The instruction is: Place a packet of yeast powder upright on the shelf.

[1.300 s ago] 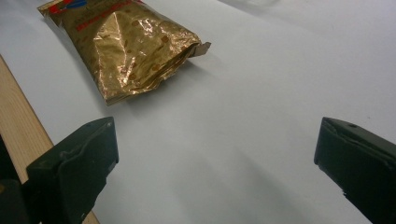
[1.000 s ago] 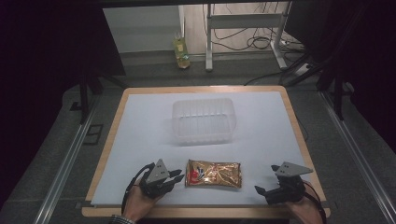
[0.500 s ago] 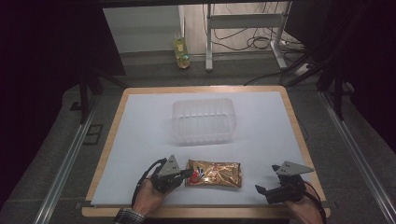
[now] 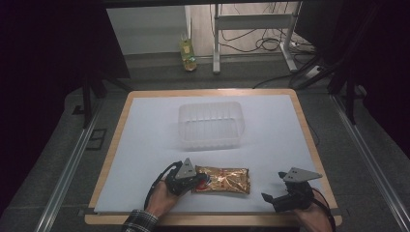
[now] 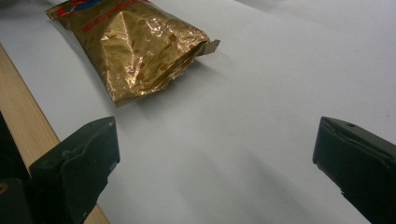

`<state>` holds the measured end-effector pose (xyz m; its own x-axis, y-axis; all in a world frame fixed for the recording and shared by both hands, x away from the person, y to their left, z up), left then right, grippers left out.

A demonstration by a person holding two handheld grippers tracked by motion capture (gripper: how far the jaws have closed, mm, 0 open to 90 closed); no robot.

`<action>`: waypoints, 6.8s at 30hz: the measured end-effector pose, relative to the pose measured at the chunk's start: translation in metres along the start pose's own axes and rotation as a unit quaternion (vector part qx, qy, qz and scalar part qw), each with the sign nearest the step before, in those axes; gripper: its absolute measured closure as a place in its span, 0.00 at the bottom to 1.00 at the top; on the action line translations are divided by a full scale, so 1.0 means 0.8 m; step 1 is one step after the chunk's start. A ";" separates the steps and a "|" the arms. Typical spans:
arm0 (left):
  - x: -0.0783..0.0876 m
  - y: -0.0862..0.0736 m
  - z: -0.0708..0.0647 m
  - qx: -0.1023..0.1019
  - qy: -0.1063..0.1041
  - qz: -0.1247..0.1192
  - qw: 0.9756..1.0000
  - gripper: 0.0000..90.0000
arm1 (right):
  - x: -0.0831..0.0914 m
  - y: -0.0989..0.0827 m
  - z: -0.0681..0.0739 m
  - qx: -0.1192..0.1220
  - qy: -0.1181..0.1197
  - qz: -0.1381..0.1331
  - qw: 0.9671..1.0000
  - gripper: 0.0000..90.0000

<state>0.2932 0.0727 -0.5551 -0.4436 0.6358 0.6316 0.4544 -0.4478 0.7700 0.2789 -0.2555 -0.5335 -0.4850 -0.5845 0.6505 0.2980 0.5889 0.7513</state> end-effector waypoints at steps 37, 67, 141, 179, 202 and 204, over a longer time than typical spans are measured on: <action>-0.004 -0.016 0.010 0.018 0.036 0.047 0.998 1.00 | -0.012 0.004 0.011 -0.010 0.057 0.000 0.998 0.01; -0.004 -0.016 0.010 0.016 0.035 0.045 0.998 1.00 | -0.070 0.032 0.036 -0.037 0.179 -0.009 0.983 0.01; 0.054 -0.014 0.008 0.060 0.076 -0.028 0.995 0.09 | -0.024 0.133 0.007 -0.109 0.096 -0.008 0.989 0.81; 0.059 -0.025 -0.004 0.076 0.036 -0.073 0.994 0.00 | 0.017 0.189 -0.092 -0.131 0.000 -0.017 0.991 0.81; 0.064 -0.026 0.002 0.067 0.049 -0.076 0.994 0.00 | -0.033 0.230 -0.131 -0.100 -0.068 0.035 0.992 0.81; 0.064 -0.026 0.002 0.066 0.049 -0.076 0.994 0.00 | -0.039 0.232 -0.130 -0.096 -0.069 0.042 0.992 0.81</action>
<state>0.2623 0.1160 -0.5391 -0.5845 0.6228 0.5202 0.4719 -0.2607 0.8423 0.4346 -0.1861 -0.4031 -0.5553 -0.4483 0.7005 0.4865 0.5081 0.7108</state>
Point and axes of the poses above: each handheld gripper's, and its own axes: x roughly backward along the jaws, y roughly out of its top, z roughly to its left, the point moved 4 cm from there along -x, roughly forward along the jaws, and after that the axes turned 10 degrees about x, right-handed, at the moved point
